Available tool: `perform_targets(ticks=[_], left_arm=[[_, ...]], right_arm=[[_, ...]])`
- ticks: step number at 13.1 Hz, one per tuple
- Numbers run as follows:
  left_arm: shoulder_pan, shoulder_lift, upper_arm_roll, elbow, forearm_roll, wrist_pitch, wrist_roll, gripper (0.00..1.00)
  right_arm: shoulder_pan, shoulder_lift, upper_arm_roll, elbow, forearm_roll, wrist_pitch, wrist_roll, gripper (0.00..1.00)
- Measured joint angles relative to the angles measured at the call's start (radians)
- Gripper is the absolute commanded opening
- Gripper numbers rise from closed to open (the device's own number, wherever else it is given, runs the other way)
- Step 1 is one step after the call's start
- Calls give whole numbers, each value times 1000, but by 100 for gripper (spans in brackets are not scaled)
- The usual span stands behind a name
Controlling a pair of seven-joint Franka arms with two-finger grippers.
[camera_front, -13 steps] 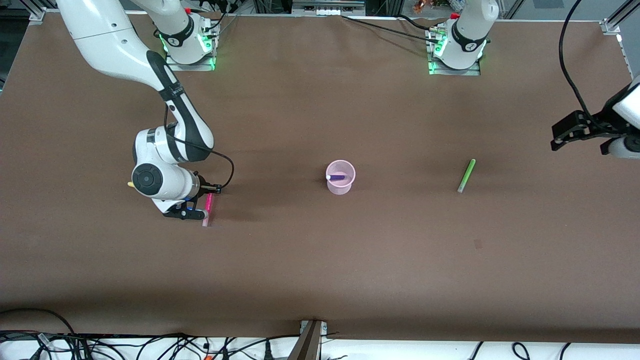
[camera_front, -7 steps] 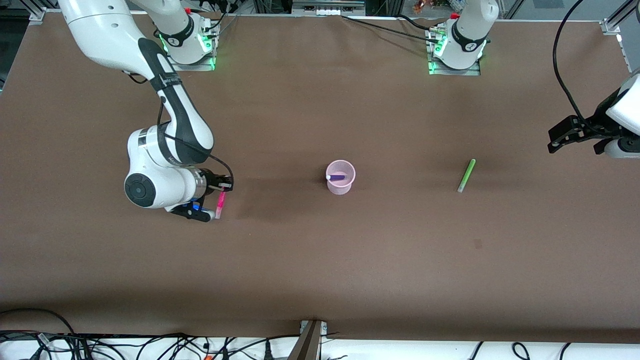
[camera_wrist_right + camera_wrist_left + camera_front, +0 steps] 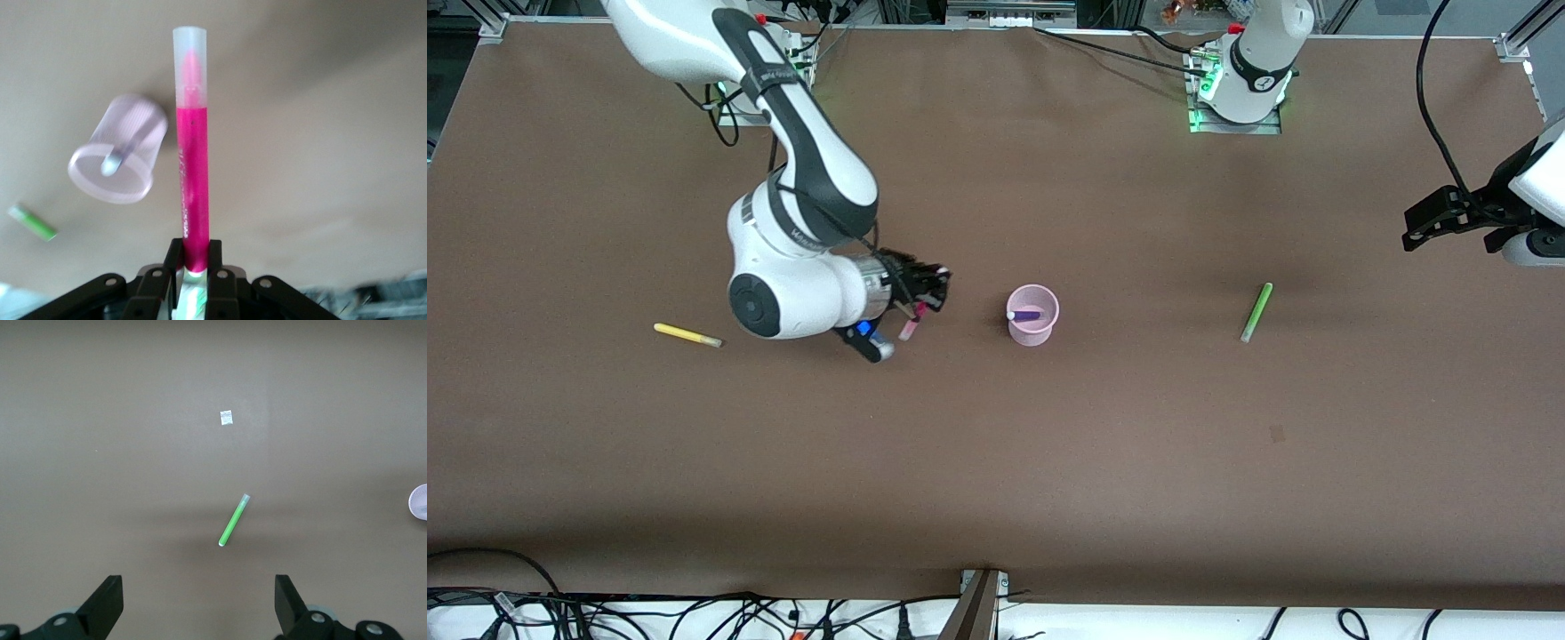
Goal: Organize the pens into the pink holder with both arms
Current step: 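Carry the pink marker upright over the cup with the right gripper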
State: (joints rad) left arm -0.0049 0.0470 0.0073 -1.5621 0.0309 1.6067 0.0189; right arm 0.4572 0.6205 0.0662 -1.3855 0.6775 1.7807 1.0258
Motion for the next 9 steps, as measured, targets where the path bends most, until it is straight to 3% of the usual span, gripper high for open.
perform_targets(ticks=[3, 7, 9], left_arm=[[0, 0, 0, 1, 0, 0, 0, 100], [-5, 0, -1, 5, 0, -1, 0, 100], [-11, 0, -2, 12, 0, -1, -1, 100]], right_arm=[[84, 5, 0, 11, 135, 133, 176, 0], [204, 66, 1, 16, 211, 374, 320, 0], [222, 105, 1, 49, 251, 421, 333, 0]])
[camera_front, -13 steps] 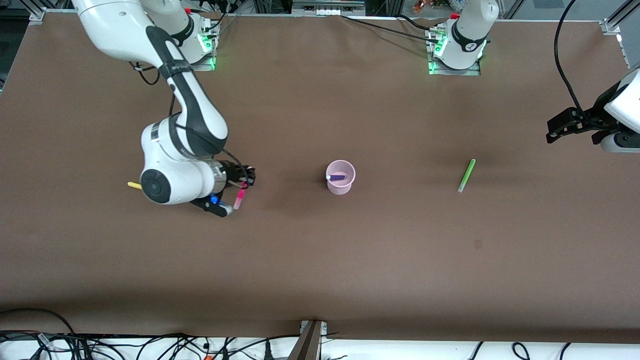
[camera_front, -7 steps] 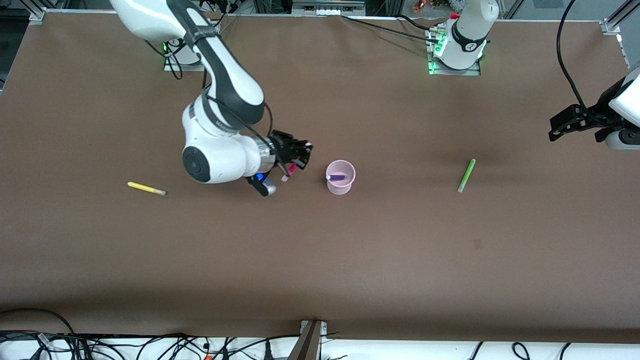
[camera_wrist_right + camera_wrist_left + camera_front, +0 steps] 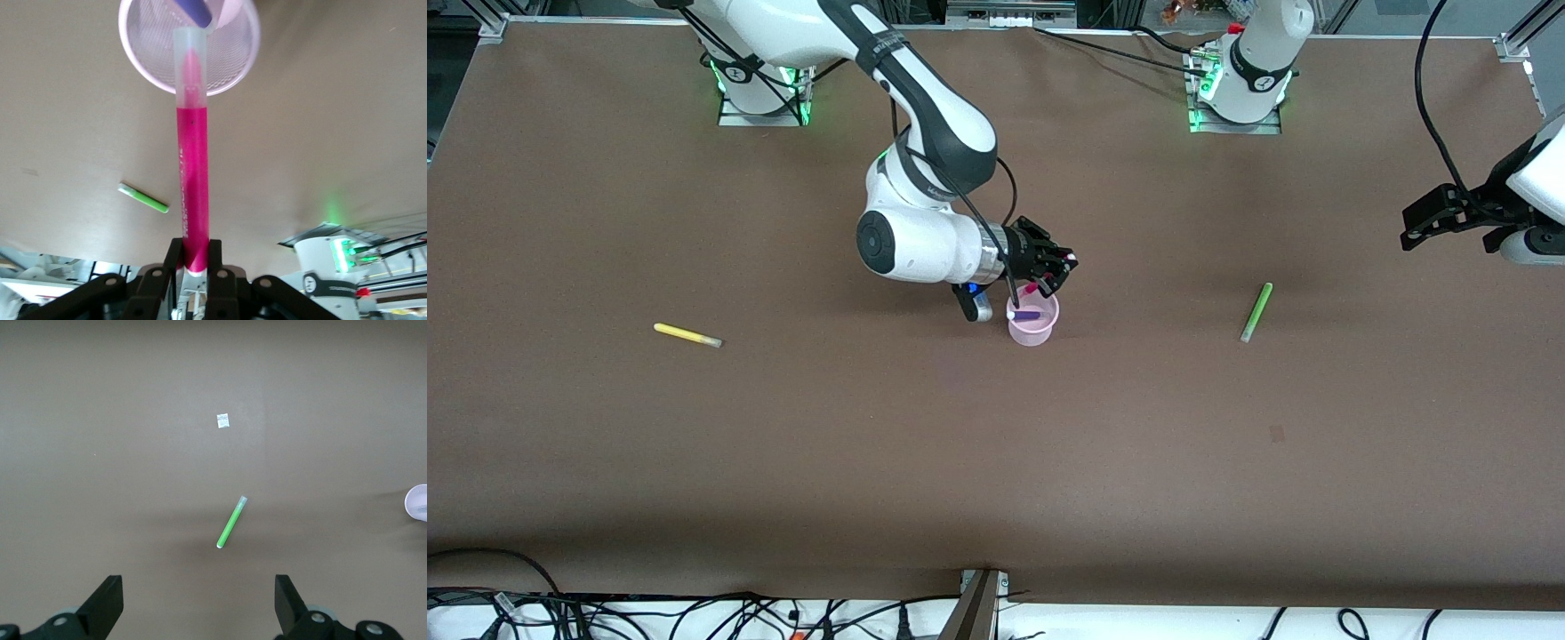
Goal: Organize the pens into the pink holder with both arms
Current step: 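Carry the pink marker upright over the cup with the right gripper, then lower the pink marker into the cup and open the right gripper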
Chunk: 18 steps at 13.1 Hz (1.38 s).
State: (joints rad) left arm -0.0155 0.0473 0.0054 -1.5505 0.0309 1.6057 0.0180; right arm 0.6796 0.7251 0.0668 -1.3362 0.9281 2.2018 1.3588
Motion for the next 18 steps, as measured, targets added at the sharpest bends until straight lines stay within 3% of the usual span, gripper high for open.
perform_targets(ticks=[6, 11, 18], left_arm=[[-3, 0, -1, 2, 0, -1, -1, 100], [-4, 0, -1, 3, 0, -1, -2, 100], [-4, 1, 0, 3, 0, -1, -3, 100]], right_arm=[[-5, 69, -7, 78, 71, 24, 3, 0], [3, 138, -3, 134, 78, 51, 0, 0], [-2, 169, -3, 146, 116, 60, -42, 3]])
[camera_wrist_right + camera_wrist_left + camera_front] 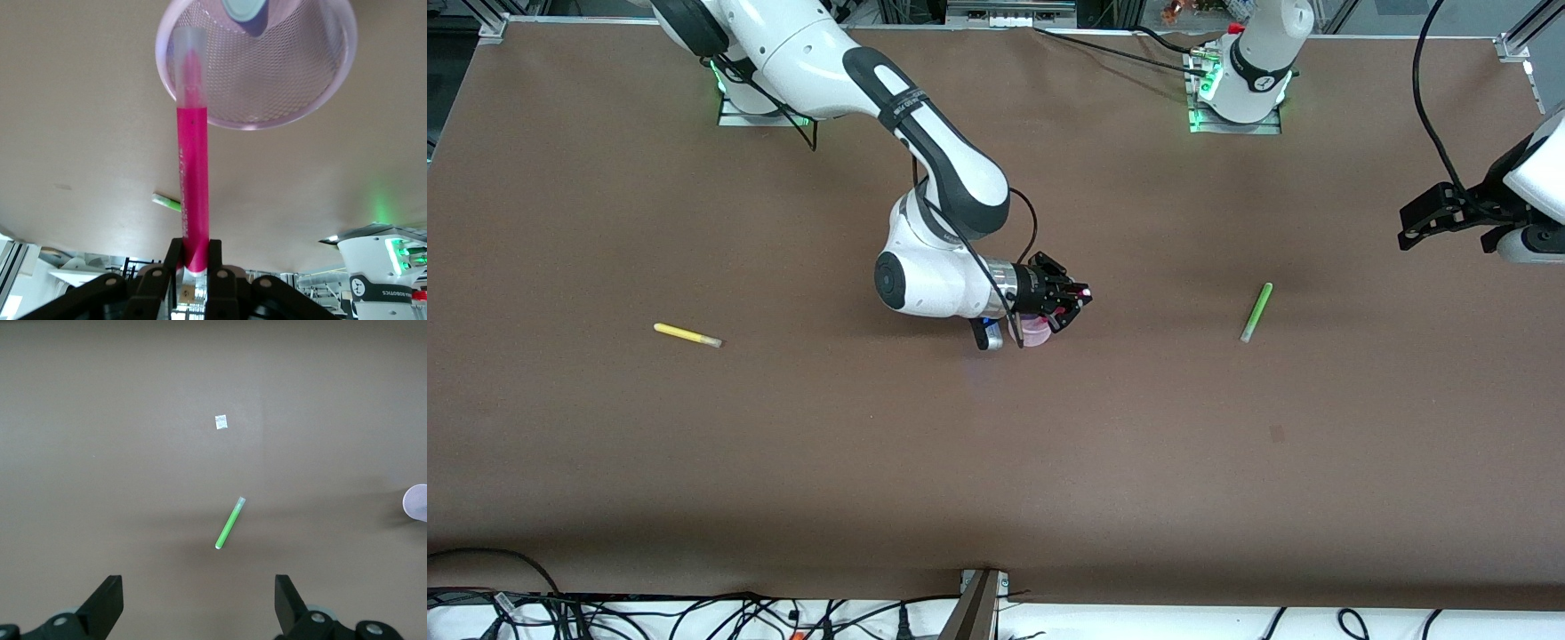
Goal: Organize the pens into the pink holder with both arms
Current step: 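Lower the pink marker into the cup and open the right gripper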
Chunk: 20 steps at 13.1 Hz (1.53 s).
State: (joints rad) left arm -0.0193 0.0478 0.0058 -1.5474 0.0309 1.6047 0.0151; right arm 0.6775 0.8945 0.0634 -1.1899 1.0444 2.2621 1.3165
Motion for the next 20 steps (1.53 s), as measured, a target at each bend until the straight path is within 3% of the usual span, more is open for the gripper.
perform_targets(ticks=[3, 7, 9, 13, 15, 17, 20], left_arm=[[0, 0, 1, 1, 0, 0, 0, 100], [-7, 0, -1, 9, 0, 0, 0, 100], [-11, 0, -5, 9, 0, 0, -1, 100], [-12, 0, -5, 9, 0, 0, -2, 100], [-12, 0, -5, 9, 0, 0, -3, 100], [-10, 0, -4, 9, 0, 0, -4, 100], [-8, 1, -3, 9, 0, 0, -4, 100]], right_arm=[[-19, 4, -1, 0, 50, -5, -57, 3], [-30, 7, -1, -1, 52, -13, -72, 9], [-30, 10, -1, -7, 53, -13, -75, 26], [-36, 18, -1, -15, 59, -13, -98, 44], [-39, 18, -1, -17, 61, -13, -107, 76], [-44, 18, -1, -16, 61, -24, -111, 97], [-60, 2, -4, -11, 36, -73, -173, 100]])
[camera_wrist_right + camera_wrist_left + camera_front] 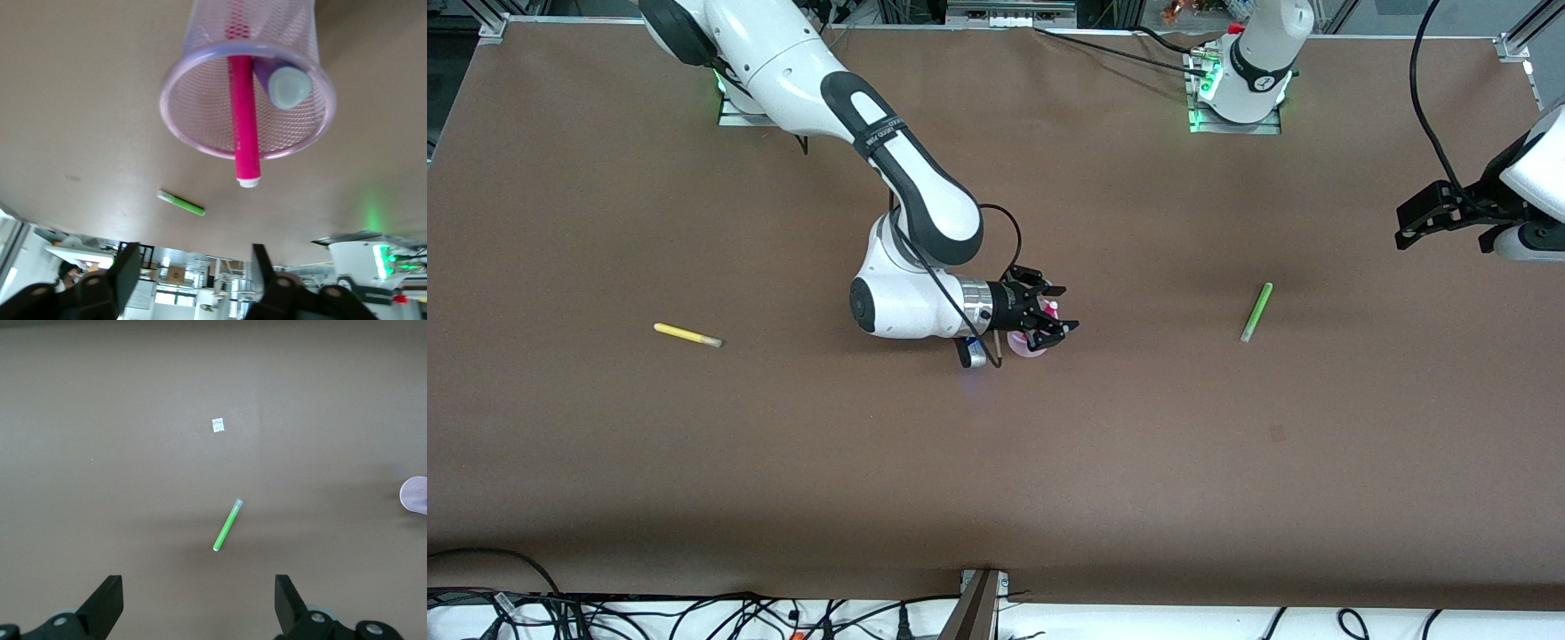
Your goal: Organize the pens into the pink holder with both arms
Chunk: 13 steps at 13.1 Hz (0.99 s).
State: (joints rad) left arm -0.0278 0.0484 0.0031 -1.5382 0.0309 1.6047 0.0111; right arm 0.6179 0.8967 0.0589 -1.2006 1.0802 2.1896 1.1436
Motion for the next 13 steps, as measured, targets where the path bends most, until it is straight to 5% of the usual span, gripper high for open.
perform_targets(ticks=[5, 13], left_arm=[[2, 0, 2, 0, 0, 0, 0, 100], [3, 1, 4, 1, 0, -1, 0, 100]], right_arm=[[-8, -76, -88, 0, -221, -148, -99, 100], [-30, -258, -348, -7, -368, -491, -518, 100]])
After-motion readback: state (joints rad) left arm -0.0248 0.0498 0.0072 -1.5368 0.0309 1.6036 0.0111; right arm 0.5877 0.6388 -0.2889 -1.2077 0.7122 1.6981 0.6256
